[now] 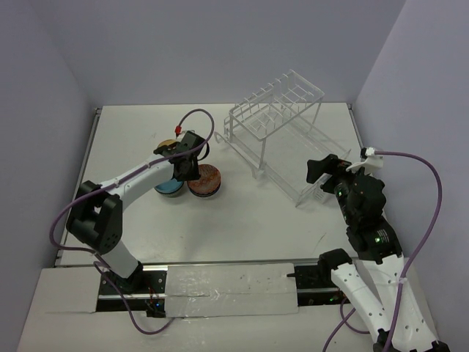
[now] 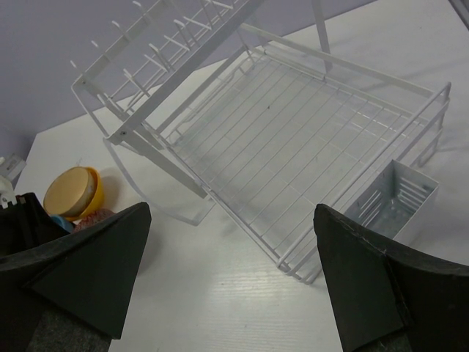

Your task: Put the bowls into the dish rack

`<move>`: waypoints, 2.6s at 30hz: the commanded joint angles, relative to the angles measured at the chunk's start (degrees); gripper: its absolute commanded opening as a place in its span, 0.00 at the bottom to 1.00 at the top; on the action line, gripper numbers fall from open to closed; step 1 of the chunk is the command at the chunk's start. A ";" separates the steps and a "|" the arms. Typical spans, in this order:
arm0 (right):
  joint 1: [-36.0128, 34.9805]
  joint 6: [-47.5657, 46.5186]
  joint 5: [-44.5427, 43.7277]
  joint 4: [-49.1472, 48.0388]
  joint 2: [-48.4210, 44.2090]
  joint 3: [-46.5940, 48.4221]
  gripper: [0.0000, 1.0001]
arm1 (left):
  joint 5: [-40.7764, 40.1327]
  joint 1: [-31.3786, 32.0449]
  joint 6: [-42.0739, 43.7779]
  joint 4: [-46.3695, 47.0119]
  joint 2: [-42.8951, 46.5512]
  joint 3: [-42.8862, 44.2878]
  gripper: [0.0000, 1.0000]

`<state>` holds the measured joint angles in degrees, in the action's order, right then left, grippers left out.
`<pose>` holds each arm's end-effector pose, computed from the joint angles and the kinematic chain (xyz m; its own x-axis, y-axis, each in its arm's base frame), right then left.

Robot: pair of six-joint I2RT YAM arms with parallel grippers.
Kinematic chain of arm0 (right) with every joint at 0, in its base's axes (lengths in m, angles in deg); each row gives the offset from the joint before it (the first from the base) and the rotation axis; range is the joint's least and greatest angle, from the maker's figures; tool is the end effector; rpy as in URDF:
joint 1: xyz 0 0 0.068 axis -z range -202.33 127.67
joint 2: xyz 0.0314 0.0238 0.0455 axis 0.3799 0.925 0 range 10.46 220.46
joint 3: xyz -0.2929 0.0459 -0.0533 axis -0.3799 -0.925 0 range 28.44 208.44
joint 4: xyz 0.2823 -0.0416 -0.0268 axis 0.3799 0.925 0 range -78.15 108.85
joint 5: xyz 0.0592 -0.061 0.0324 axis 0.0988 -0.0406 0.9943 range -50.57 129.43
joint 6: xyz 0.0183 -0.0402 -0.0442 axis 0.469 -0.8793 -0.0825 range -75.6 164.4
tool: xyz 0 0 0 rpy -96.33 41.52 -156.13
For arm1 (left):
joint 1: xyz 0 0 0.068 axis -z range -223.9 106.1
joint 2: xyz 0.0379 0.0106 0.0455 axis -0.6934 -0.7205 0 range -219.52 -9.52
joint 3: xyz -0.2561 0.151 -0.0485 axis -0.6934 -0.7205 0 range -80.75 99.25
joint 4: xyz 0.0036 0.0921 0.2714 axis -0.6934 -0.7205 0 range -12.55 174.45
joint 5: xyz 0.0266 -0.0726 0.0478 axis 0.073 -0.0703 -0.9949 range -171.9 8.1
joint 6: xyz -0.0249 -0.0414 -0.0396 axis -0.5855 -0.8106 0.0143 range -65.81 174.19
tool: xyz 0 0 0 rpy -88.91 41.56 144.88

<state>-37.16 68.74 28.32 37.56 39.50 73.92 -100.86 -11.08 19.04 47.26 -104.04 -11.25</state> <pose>0.1245 0.0234 0.3708 -0.1696 0.3734 -0.9120 0.0029 0.9256 0.3784 0.3195 -0.1875 0.2401 -0.8298 -0.1128 -0.5466 -0.1131 0.9930 -0.0333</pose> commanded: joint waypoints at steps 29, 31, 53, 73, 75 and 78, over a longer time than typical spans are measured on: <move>-3.09 0.36 8.31 -2.42 5.77 2.78 0.99 | 2.44 0.23 0.53 4.05 6.80 2.50 0.00; -5.02 0.36 7.52 -2.60 6.03 3.04 0.98 | 2.35 0.23 0.53 5.19 7.94 1.09 0.00; -40.01 9.24 -12.09 2.93 39.77 29.20 0.85 | -1.34 0.23 3.86 21.37 32.55 -15.09 0.00; -40.28 6.95 -6.91 4.96 59.82 44.35 0.66 | 4.28 0.14 6.59 23.65 41.61 -16.67 0.00; -40.28 6.86 -6.99 4.96 61.22 44.79 0.60 | 4.63 0.23 6.59 23.74 41.87 -16.67 0.00; -40.02 6.69 -6.90 5.40 62.80 45.67 0.51 | 4.90 0.23 6.77 23.74 42.40 -16.76 0.00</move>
<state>-77.20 75.82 21.59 42.85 101.03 116.23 -97.54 -10.97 25.68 65.36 -63.63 -28.69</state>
